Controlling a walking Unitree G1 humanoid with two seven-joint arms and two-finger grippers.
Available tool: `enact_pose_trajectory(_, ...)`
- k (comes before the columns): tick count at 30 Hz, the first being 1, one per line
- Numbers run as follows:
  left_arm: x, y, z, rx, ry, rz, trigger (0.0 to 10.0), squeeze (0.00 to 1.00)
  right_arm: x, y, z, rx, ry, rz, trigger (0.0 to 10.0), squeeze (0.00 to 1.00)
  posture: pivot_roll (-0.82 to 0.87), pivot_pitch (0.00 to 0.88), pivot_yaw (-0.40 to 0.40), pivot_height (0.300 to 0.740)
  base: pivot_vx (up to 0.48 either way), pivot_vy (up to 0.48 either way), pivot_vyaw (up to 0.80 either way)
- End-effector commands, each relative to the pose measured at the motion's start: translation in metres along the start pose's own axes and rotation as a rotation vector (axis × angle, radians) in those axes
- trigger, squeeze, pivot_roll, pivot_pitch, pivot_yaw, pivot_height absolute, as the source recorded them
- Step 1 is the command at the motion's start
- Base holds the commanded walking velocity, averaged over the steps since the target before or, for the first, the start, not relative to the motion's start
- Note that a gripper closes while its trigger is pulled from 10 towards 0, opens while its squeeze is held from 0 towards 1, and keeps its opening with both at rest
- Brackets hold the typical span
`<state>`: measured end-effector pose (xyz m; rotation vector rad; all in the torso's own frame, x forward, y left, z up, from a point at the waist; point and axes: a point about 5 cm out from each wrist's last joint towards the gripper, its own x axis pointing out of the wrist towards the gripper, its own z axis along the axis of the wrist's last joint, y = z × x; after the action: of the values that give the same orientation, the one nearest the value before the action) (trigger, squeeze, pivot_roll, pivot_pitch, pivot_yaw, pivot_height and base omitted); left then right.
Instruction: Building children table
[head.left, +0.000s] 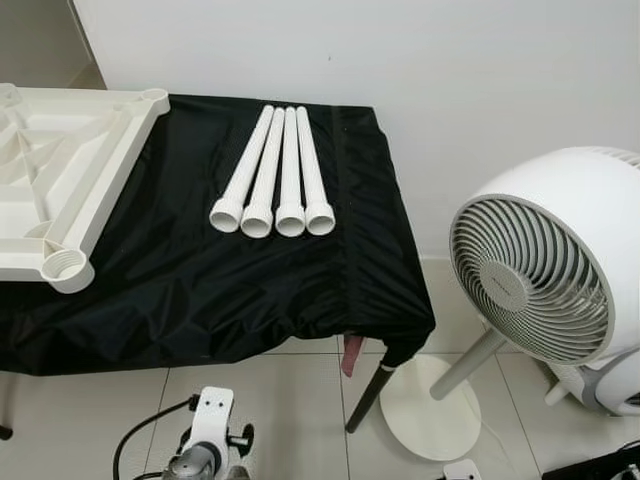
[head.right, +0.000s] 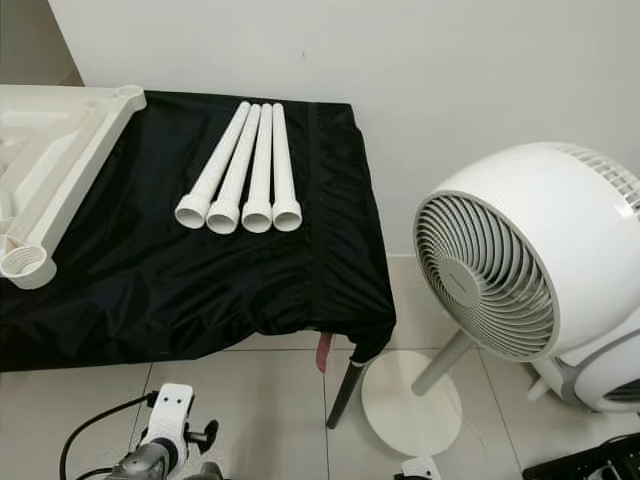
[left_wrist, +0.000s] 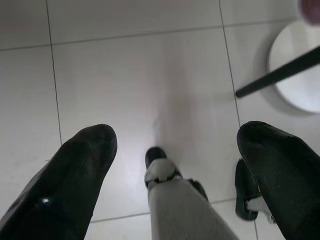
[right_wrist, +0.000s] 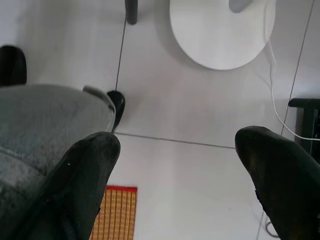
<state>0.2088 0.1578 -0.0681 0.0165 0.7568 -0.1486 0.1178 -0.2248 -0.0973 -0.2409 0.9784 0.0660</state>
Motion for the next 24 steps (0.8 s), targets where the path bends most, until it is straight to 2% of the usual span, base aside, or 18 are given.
enact_pose_trajectory(1, -0.001, 0.0, -0.004, -0.019, 0.008, 0.007, 10.0, 0.0, -0.002, 0.002, -0.005, 0.029, -0.004, 0.007, 10.0, 0.0, 0.12, 0.0, -0.031, 0.74, 0.0, 0.0, 0.0)
enact_pose_trajectory(4, -0.003, 0.0, -0.008, -0.014, 0.017, 0.01, 10.0, 0.0, -0.003, 0.003, -0.007, 0.059, -0.017, 0.01, 10.0, 0.0, 0.11, 0.002, -0.03, 0.74, 0.0, 0.0, 0.0)
enact_pose_trajectory(10, -0.004, -0.002, -0.012, 0.017, 0.017, -0.012, 10.0, 0.0, -0.005, 0.002, -0.009, 0.058, -0.024, 0.003, 10.0, 0.0, 0.1, 0.036, -0.029, 0.74, 0.0, 0.0, 0.0)
enact_pose_trajectory(19, -0.008, 0.007, -0.02, 0.059, 0.04, 0.023, 10.0, 0.0, -0.007, 0.001, -0.01, 0.117, -0.067, -0.025, 10.0, 0.0, 0.08, 0.075, -0.02, 0.74, 0.0, 0.0, 0.0)
enact_pose_trajectory(21, -0.009, 0.01, -0.019, 0.053, 0.03, 0.033, 10.0, 0.0, 0.014, 0.0, 0.085, 0.114, -0.324, -0.024, 10.0, 0.0, 0.07, 0.084, -0.01, 0.74, 0.0, 0.0, 0.0)
enact_pose_trajectory(22, -0.009, 0.01, -0.019, 0.053, 0.03, 0.033, 10.0, 0.0, 0.014, 0.0, 0.085, 0.114, -0.324, -0.024, 10.0, 0.0, 0.07, 0.084, -0.01, 0.74, 0.0, 0.0, 0.0)
enact_pose_trajectory(23, -0.009, 0.012, -0.018, 0.052, 0.027, 0.038, 10.0, 0.0, 0.017, -0.001, 0.117, 0.112, -0.407, -0.027, 10.0, 0.0, 0.07, 0.085, -0.01, 0.74, 0.0, 0.0, 0.0)
enact_pose_trajectory(24, -0.009, 0.012, -0.019, 0.052, 0.032, 0.039, 10.0, 0.0, 0.017, -0.003, 0.137, 0.12, -0.46, -0.023, 10.0, 0.0, 0.07, 0.086, -0.011, 0.74, 0.0, 0.0, 0.0)
